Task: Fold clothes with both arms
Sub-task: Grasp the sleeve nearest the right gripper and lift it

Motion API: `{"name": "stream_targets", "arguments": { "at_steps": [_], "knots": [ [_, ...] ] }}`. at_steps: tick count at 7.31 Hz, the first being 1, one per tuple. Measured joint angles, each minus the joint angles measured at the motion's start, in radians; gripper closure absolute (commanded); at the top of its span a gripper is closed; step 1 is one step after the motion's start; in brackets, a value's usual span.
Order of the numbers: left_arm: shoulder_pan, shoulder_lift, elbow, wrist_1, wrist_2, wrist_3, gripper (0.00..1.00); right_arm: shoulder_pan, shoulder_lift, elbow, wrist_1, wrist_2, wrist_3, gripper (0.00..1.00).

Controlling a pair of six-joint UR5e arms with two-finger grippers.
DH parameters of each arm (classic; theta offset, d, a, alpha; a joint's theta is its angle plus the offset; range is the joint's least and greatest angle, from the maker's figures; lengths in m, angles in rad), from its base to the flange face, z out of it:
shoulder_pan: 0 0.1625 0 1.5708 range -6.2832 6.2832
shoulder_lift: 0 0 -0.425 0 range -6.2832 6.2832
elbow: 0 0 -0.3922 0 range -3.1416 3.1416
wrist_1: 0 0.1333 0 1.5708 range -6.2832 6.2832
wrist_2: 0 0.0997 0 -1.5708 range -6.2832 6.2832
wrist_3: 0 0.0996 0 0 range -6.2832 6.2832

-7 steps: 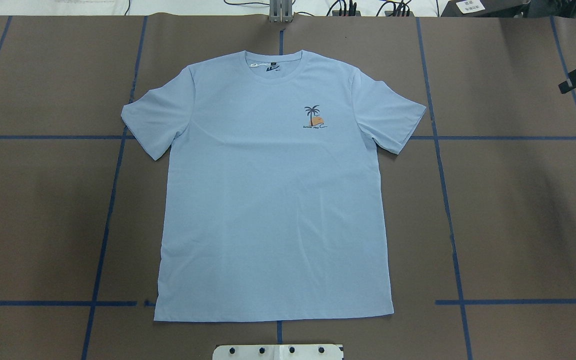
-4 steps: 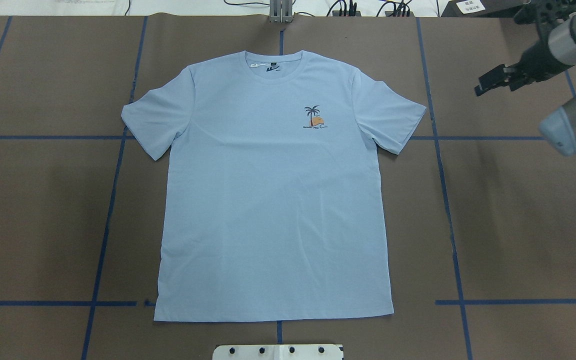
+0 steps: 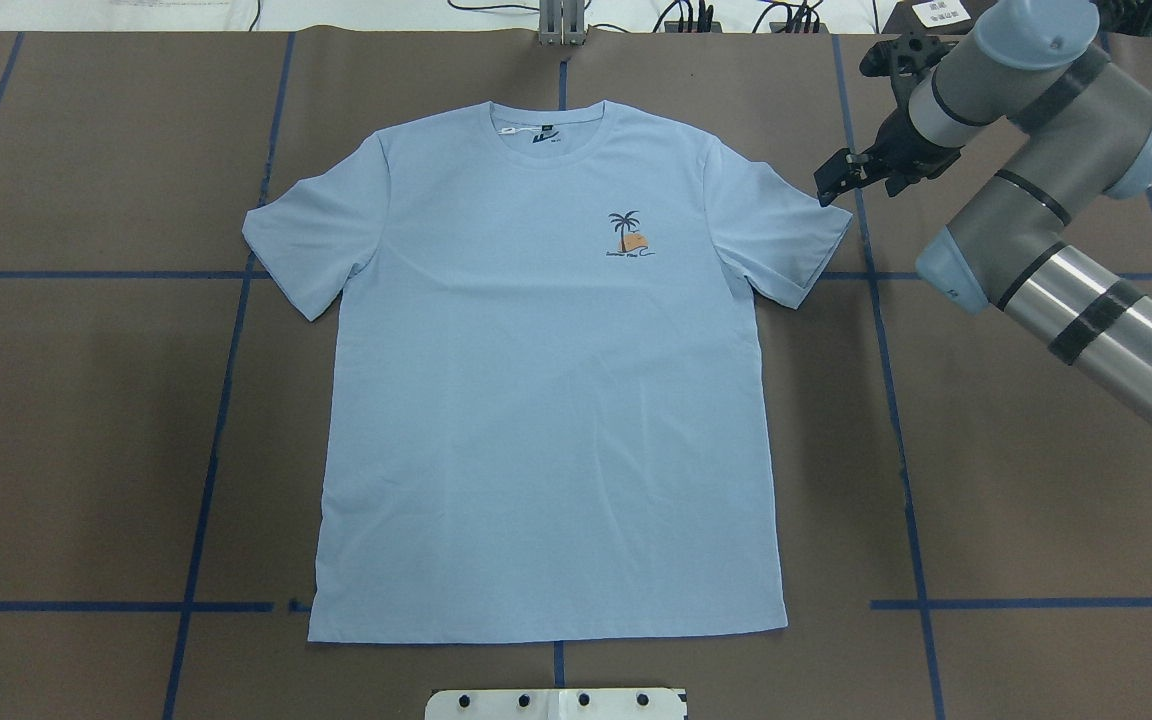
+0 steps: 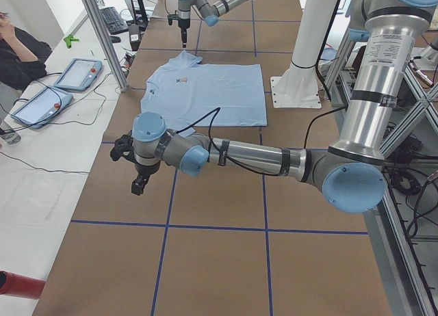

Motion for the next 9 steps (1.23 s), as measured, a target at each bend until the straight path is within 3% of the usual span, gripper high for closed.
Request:
{"name": "stream_targets", "arguments": {
  "at_steps": [1, 2, 4, 6, 9],
  "knots": [
    [0.0, -0.001, 0.001, -0.001, 0.0, 0.001, 0.0, -0.013, 0.009, -0.032, 0.017, -0.02, 0.0, 0.01],
    [0.0, -0.001, 0.002, -0.002, 0.0, 0.001, 0.0, -0.023, 0.013, -0.064, 0.043, -0.032, 0.0, 0.12],
    [0.0, -0.002, 0.002, -0.002, 0.0, 0.001, 0.0, -0.035, 0.021, -0.1, 0.074, -0.044, 0.0, 0.59],
    [0.0, -0.002, 0.006, -0.002, -0.001, 0.001, 0.0, -0.036, 0.024, -0.108, 0.076, -0.048, -0.002, 1.0],
    [0.0, -0.004, 0.01, -0.002, 0.0, -0.002, 0.0, -0.036, 0.026, -0.102, 0.08, -0.046, -0.004, 1.0]
  ]
}}
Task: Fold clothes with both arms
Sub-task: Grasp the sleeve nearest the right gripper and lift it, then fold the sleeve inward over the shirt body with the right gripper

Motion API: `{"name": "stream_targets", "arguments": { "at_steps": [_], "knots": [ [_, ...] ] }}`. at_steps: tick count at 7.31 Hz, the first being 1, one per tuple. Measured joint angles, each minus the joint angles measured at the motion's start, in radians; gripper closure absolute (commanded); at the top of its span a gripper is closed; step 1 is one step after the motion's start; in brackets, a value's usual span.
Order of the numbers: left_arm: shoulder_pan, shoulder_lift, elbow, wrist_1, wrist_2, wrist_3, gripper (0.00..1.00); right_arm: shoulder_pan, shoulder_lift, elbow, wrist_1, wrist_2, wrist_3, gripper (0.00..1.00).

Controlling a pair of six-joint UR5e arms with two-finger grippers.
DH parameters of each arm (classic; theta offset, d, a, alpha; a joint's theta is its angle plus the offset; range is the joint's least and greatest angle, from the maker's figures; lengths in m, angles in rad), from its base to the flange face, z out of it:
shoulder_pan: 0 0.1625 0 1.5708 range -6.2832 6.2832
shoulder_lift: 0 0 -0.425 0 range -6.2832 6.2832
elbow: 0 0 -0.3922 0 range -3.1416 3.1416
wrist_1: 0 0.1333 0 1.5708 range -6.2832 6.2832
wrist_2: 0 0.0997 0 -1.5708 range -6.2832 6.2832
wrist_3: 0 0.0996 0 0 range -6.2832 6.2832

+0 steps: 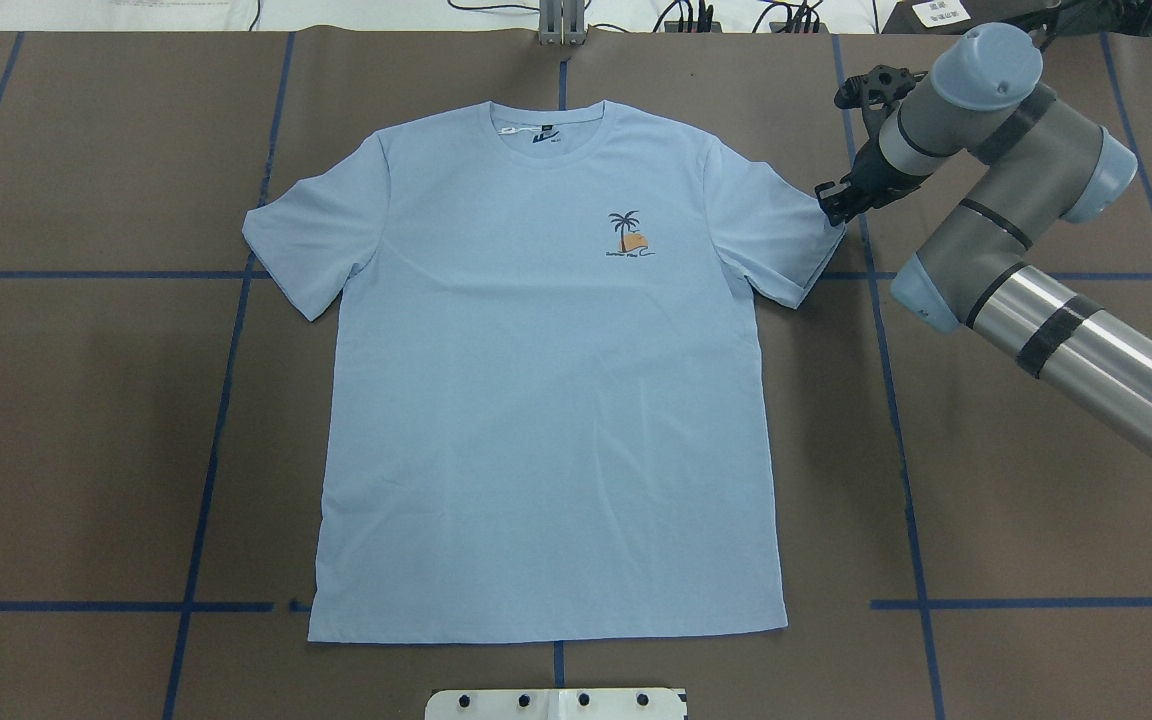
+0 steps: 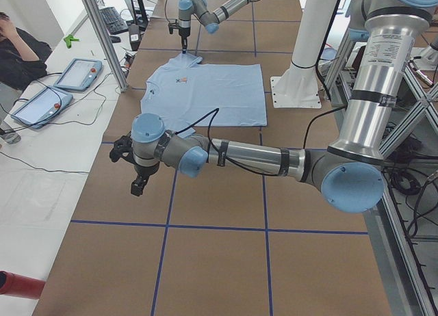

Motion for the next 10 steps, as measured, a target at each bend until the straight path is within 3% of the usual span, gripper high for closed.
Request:
{"name": "stream_targets", "arguments": {
  "at_steps": [6, 8, 9, 10],
  "knots": [
    [0.0, 0.004, -0.002, 0.001, 0.0, 0.002, 0.0, -0.062, 0.025, 0.136, -0.001, -0.002, 0.067, 1.0],
    [-0.001, 0.004, -0.002, 0.001, 0.0, 0.0, 0.0, -0.102, 0.153, 0.073, -0.007, -0.073, 0.17, 1.0],
    [-0.003, 0.002, -0.002, 0.002, 0.0, -0.001, 0.0, -0.124, 0.254, -0.025, -0.008, -0.133, 0.198, 1.0],
    [-0.005, 0.0, -0.002, 0.003, 0.001, -0.002, 0.0, -0.14, 0.354, -0.142, -0.008, -0.189, 0.209, 0.01]
  ]
}}
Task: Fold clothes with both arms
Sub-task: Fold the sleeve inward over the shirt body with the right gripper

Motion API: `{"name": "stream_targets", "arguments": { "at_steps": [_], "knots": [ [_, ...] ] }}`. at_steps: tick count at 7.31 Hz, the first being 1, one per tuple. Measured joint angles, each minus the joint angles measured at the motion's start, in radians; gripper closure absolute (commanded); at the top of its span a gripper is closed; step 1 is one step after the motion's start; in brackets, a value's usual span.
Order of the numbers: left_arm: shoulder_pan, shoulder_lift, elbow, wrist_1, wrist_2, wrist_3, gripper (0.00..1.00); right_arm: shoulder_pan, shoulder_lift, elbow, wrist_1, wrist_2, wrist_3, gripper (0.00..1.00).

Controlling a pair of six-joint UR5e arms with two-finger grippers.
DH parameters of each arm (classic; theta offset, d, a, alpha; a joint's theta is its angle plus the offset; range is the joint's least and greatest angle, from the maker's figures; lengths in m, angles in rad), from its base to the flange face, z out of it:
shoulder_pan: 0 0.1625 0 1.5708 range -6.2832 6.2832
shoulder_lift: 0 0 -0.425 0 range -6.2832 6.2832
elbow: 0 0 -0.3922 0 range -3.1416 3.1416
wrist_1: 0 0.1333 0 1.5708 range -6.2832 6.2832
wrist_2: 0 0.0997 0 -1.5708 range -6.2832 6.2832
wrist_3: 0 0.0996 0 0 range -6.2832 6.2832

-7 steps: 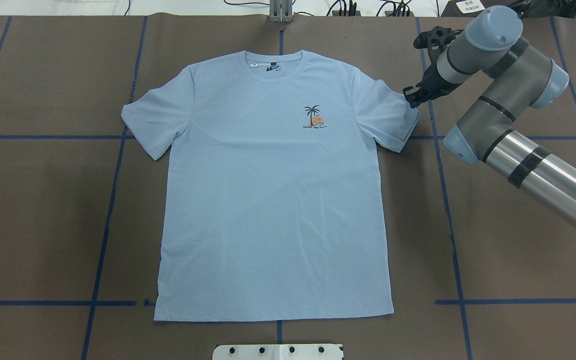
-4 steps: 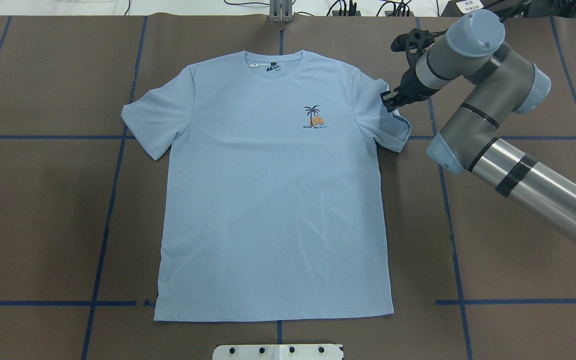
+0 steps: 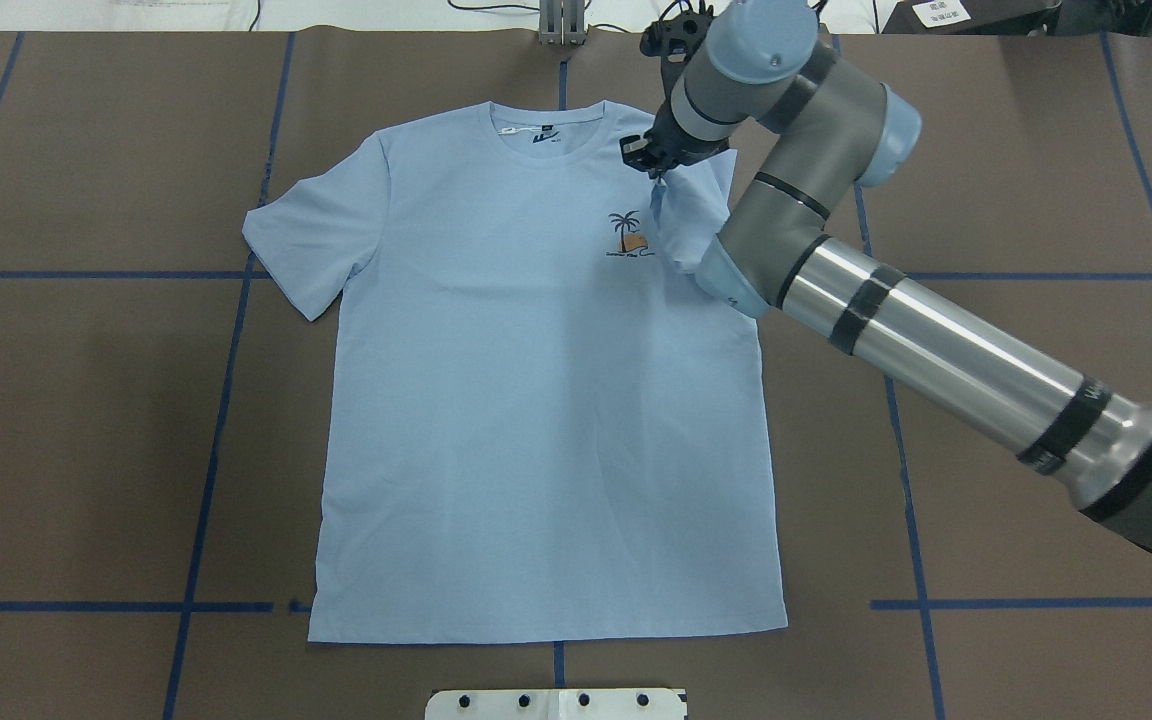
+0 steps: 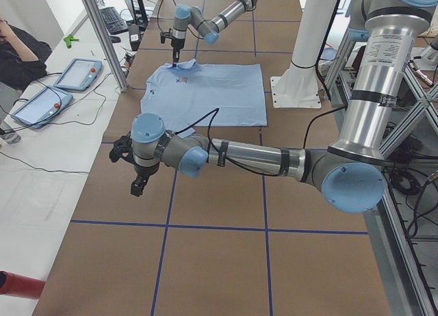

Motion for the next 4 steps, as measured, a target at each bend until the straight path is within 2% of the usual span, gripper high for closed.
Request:
{"name": "stream_targets", "arguments": {
  "at_steps": [1, 2, 4],
  "knots": [
    [-0.002, -0.001, 0.0, 0.0, 0.001, -0.001, 0.0, -0.014, 0.06, -0.081, 0.003, -0.051, 0.004, 0.0],
    [-0.002, -0.003, 0.0, 0.0, 0.001, -0.001, 0.0, -0.029, 0.082, -0.117, 0.011, -0.094, 0.006, 0.0],
    [-0.002, -0.012, 0.0, 0.0, 0.002, -0.004, 0.0, -0.046, 0.09, -0.134, 0.027, -0.138, 0.01, 0.0]
  ]
}}
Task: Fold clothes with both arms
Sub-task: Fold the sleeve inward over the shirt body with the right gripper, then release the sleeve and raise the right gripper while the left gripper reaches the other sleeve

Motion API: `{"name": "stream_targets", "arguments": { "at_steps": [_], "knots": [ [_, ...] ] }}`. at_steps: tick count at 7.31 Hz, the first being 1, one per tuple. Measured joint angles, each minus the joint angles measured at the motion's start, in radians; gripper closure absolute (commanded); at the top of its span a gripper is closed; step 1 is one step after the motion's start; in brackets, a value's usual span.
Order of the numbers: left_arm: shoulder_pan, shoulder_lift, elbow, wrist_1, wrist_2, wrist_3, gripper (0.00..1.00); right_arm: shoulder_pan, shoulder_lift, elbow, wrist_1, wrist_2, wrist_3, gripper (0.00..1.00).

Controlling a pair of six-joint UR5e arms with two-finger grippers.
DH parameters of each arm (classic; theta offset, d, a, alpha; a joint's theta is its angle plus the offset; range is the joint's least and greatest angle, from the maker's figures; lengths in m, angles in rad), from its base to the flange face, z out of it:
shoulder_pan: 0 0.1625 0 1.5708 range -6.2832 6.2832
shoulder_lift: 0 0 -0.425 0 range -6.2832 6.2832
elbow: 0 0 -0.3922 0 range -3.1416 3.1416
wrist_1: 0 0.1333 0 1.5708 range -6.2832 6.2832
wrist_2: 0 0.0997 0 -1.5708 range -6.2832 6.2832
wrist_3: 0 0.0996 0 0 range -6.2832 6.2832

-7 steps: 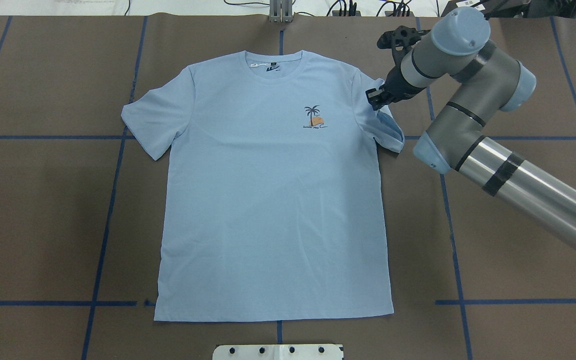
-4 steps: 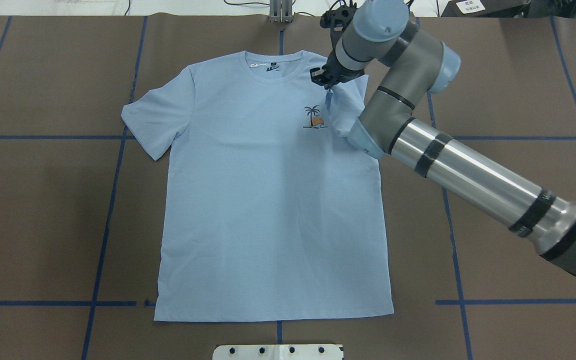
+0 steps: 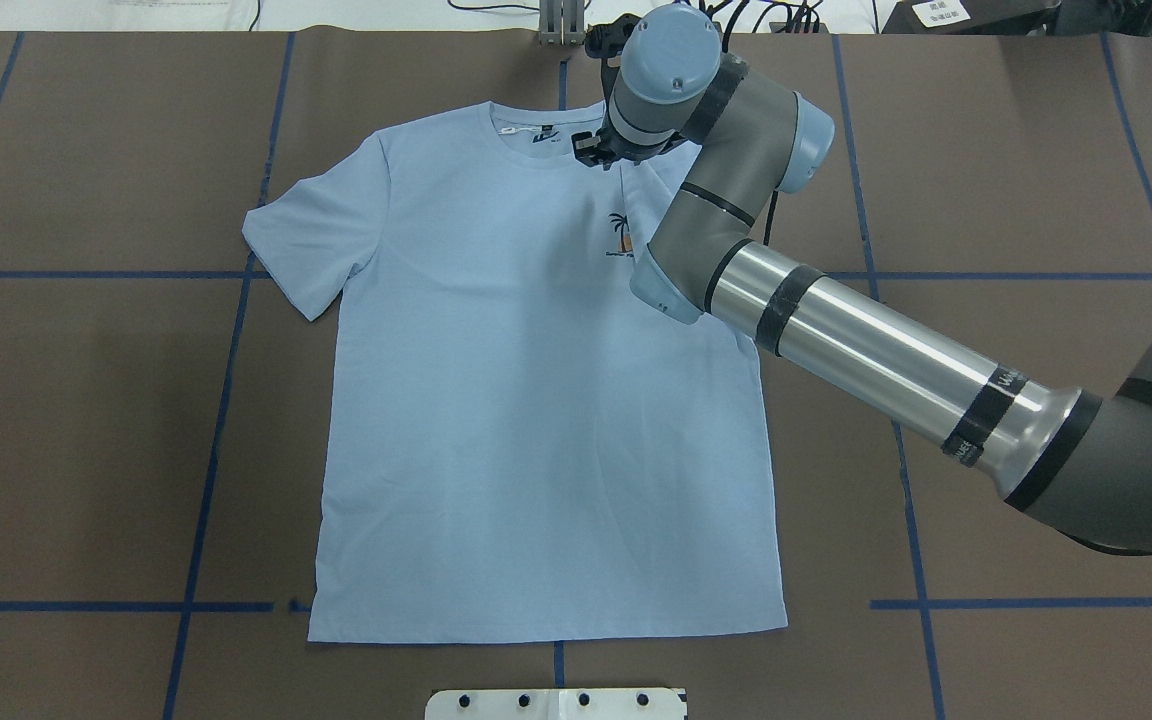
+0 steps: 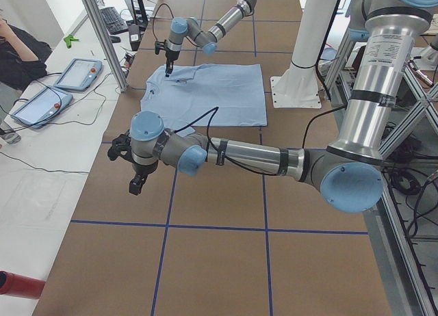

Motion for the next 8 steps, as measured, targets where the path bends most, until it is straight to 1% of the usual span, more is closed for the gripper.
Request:
{"name": "stream_targets", "arguments": {
  "at_steps": [1, 2, 3, 4, 5, 6, 7, 8],
  "knots": [
    [0.002, -0.012, -0.002, -0.001, 0.002, -0.037, 0.0, -0.001, 0.0, 0.005, -0.006, -0.002, 0.019, 0.0],
    [0.013, -0.033, -0.007, -0.009, 0.005, -0.127, 0.0, 0.001, 0.0, 0.03, -0.051, 0.016, 0.044, 0.0],
    [0.051, -0.053, -0.012, -0.037, 0.008, -0.247, 0.0, 0.01, -0.002, 0.09, -0.167, 0.067, 0.058, 0.0],
    [0.107, -0.068, -0.016, -0.077, 0.021, -0.375, 0.0, 0.032, -0.009, 0.168, -0.307, 0.138, 0.062, 0.0],
    [0.177, -0.083, -0.026, -0.113, 0.058, -0.511, 0.0, 0.07, -0.044, 0.264, -0.429, 0.225, 0.059, 0.0],
    [0.26, -0.101, -0.04, -0.135, 0.118, -0.644, 0.0, 0.114, -0.12, 0.381, -0.508, 0.298, 0.051, 0.0],
    [0.344, -0.123, -0.046, -0.144, 0.188, -0.764, 0.0, 0.155, -0.211, 0.49, -0.548, 0.336, 0.033, 0.0],
    [0.424, -0.146, -0.036, -0.149, 0.259, -0.86, 0.0, 0.196, -0.282, 0.565, -0.586, 0.358, -0.003, 0.0]
  ]
}}
